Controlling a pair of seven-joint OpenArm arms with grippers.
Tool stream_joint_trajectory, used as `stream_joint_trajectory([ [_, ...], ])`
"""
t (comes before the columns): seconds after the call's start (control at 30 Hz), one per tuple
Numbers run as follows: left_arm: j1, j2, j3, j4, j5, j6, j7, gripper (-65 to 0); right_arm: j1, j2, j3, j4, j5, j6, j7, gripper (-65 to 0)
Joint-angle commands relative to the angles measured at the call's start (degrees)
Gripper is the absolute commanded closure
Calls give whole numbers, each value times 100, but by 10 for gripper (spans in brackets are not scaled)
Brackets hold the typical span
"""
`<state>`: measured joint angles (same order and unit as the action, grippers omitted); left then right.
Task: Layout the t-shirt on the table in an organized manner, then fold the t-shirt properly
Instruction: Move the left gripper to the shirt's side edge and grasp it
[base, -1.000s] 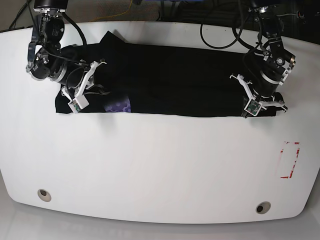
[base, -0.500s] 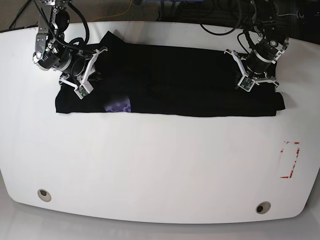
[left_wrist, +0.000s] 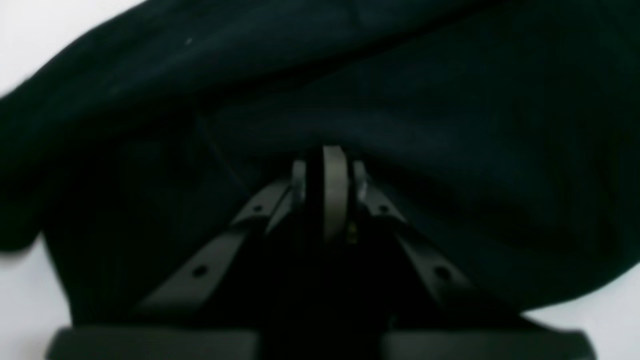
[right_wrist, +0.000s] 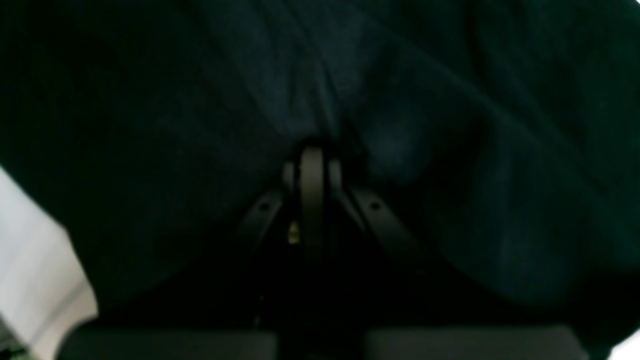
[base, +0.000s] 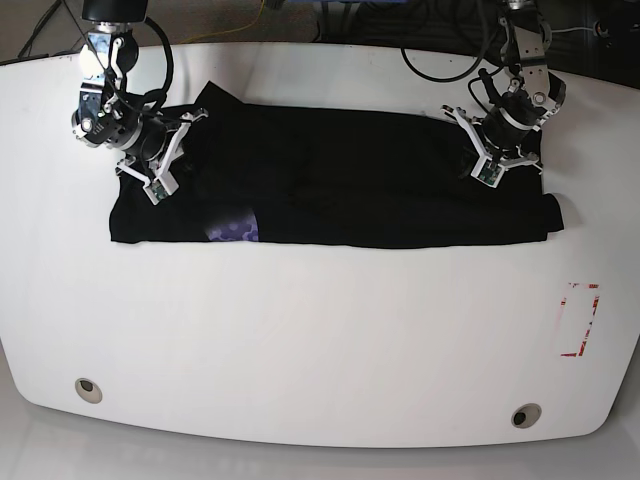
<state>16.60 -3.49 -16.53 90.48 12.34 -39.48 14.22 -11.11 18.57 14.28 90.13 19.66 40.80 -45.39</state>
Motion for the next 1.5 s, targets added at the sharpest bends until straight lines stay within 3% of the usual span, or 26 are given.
stream_joint_trajectory([
  [0.0,-64,-16,40,-234,230,-52,350,-26,228,170,35,-384,-485,-80,24,0],
  [0.27,-152,-104,453,-138,230,-52,350,-26,588,442,35,-868,-511,-80,200,0],
  [0.57,-188,-139,453,697,221,-52,728,-31,667,442,27,-859,-511,-80,200,0],
  [0.9,-636,-509,269,1409,195,-52,1317,-31,667,301,9,-868,-537,-80,200,0],
  [1.1,-1242,-535,-373,1260,195,-52,1334,-31,667,284,-140,-868,-520,-80,200,0],
  [1.47,-2166,-834,-584,-94,212,-52,1299,-30,659,249,-140,-885,-520,-80,200,0],
])
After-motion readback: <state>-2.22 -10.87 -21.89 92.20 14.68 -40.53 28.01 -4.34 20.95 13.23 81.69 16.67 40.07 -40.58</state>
